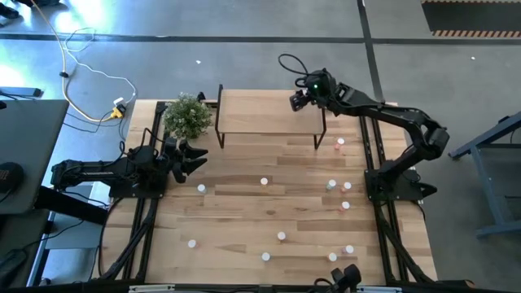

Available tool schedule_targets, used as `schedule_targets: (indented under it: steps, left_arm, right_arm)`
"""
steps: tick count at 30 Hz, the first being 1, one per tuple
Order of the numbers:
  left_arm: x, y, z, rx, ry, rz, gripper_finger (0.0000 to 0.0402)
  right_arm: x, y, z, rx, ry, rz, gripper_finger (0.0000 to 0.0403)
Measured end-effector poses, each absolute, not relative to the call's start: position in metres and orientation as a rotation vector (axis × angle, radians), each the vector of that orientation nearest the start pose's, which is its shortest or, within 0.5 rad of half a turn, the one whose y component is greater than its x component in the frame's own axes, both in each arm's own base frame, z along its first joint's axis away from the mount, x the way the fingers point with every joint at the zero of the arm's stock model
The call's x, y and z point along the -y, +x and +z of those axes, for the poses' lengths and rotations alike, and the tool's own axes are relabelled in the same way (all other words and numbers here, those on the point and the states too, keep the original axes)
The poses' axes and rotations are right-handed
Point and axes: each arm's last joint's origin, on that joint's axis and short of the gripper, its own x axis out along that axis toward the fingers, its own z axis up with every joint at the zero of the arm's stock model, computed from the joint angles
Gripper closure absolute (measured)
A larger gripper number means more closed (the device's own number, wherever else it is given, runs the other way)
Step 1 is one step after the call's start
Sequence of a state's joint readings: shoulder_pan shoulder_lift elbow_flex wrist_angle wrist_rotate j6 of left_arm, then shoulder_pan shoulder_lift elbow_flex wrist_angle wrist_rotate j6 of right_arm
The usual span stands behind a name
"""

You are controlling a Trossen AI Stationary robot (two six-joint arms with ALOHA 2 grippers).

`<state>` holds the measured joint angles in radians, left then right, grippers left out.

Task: Pick and place medicine bottles onto shelf by color
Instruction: Put the top left blue pill bottle on the shelf

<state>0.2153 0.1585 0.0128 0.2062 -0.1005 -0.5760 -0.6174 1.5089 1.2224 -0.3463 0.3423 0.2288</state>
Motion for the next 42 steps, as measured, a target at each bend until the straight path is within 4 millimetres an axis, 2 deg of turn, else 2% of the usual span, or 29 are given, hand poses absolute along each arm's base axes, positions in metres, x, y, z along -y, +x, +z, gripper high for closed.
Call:
schedule_targets:
  steps: [9,13,17,20,23,28,35,42]
  left_arm:
    - [-0.025,0.104,0.178,0.139,-0.557,0.271,0.0163]
    - [-0.023,0.102,0.194,0.105,-0.522,0.228,0.0163]
    - [-0.02,0.095,0.212,-0.02,-0.484,0.217,0.0163]
    - [-0.017,0.087,0.222,-0.138,-0.467,0.198,0.0163]
    - [-0.014,0.079,0.231,-0.222,-0.469,0.167,0.0163]
    - [-0.01,0.073,0.232,-0.311,-0.485,0.117,0.0163]
    - [-0.006,0.079,0.23,-0.365,-0.484,0.071,0.0163]
    - [0.001,0.096,0.222,-0.508,-0.519,0.036,0.0163]
  right_arm:
    - [0.2,0.266,0.352,-0.501,0.255,-1.008,0.0164]
    - [0.187,0.268,0.376,-0.518,0.253,-0.977,0.0164]
    - [0.166,0.275,0.394,-0.516,0.249,-0.914,0.0164]
    - [0.149,0.281,0.396,-0.546,0.246,-0.866,0.0164]
    - [0.134,0.286,0.39,-0.571,0.284,-0.838,0.0164]
    - [0.107,0.296,0.378,-0.592,0.343,-0.812,0.0164]
    - [0.077,0.302,0.382,-0.531,0.347,-0.846,0.0164]
    - [0.064,0.289,0.398,-0.468,0.356,-0.831,0.0164]
